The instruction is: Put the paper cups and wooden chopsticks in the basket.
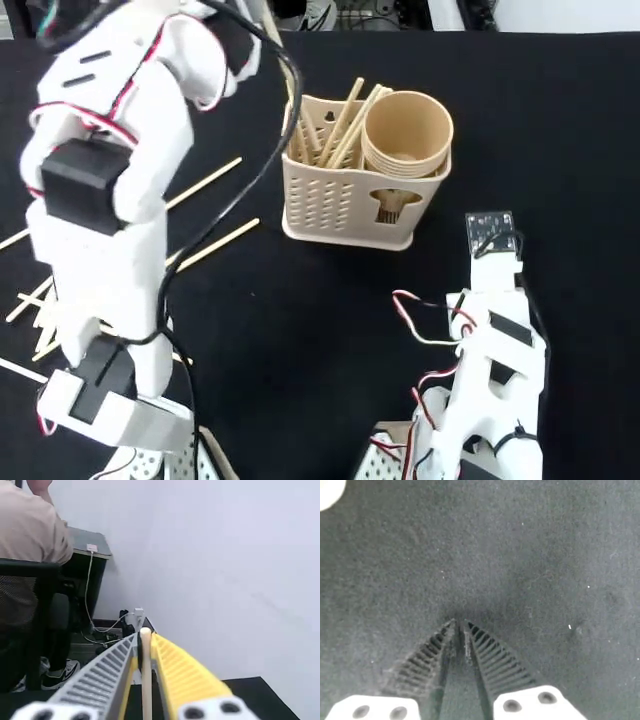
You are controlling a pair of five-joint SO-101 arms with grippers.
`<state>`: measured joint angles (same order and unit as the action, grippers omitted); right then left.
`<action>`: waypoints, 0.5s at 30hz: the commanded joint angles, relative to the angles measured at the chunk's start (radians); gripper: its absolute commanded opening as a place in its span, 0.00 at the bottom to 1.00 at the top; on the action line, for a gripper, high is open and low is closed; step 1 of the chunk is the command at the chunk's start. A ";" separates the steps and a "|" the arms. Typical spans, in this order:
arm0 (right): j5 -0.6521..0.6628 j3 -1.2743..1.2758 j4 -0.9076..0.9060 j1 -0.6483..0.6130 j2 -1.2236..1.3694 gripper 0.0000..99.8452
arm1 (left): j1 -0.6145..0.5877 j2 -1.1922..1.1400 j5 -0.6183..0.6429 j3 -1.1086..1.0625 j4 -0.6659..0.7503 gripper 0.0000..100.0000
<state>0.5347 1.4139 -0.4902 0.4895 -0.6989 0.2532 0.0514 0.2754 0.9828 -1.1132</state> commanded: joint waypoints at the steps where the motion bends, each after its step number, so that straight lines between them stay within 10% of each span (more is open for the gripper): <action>1: -0.011 -0.008 0.021 0.006 -0.021 0.02 | 0.038 0.029 -0.031 -0.033 0.066 0.03; 15: -0.011 -0.008 0.021 0.006 -0.021 0.02 | -0.016 0.034 -0.037 -0.576 0.381 0.03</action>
<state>0.5347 1.4139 -0.4902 0.4895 -0.6989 0.2654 0.0514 0.2478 0.5393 -0.8140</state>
